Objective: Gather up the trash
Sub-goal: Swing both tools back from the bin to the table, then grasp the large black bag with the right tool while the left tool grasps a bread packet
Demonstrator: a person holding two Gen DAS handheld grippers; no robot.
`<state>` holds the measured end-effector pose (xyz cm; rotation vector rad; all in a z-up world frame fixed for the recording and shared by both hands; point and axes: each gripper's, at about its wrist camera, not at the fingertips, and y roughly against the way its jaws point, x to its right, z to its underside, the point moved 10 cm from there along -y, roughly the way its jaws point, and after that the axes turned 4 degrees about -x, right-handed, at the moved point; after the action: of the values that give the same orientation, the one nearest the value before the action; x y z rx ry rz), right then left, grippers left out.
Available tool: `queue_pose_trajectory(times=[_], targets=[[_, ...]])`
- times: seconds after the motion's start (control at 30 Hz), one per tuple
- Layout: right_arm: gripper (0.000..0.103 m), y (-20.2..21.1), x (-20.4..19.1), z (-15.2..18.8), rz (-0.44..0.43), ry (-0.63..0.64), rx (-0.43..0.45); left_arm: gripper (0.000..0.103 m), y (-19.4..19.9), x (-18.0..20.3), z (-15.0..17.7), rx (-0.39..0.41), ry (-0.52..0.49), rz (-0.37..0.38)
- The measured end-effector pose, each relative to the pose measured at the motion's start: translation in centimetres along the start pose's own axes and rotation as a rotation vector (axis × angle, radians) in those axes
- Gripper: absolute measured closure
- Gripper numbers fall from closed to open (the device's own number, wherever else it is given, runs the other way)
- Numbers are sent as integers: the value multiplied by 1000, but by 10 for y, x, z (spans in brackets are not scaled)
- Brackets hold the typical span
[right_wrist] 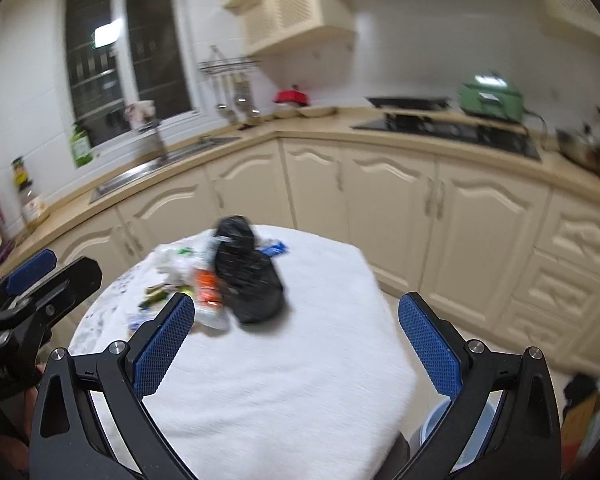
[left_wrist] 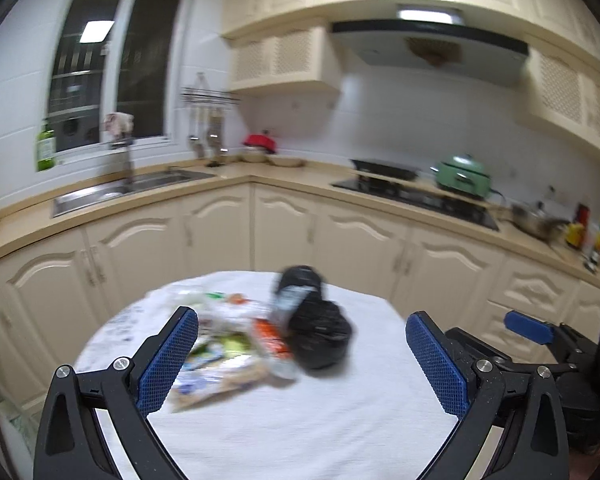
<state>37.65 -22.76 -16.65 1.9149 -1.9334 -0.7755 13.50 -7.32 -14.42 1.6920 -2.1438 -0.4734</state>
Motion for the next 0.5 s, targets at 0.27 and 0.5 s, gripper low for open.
queue_pose_trajectory(times=[0.27,0.5], targets=[[0,-26,-56,-3,-37,116,-16,1,21,-37,5,19,29,-130],[0,-71,-66,5,-21,155,-81,1,-14,-44,27,-61,56,-164]])
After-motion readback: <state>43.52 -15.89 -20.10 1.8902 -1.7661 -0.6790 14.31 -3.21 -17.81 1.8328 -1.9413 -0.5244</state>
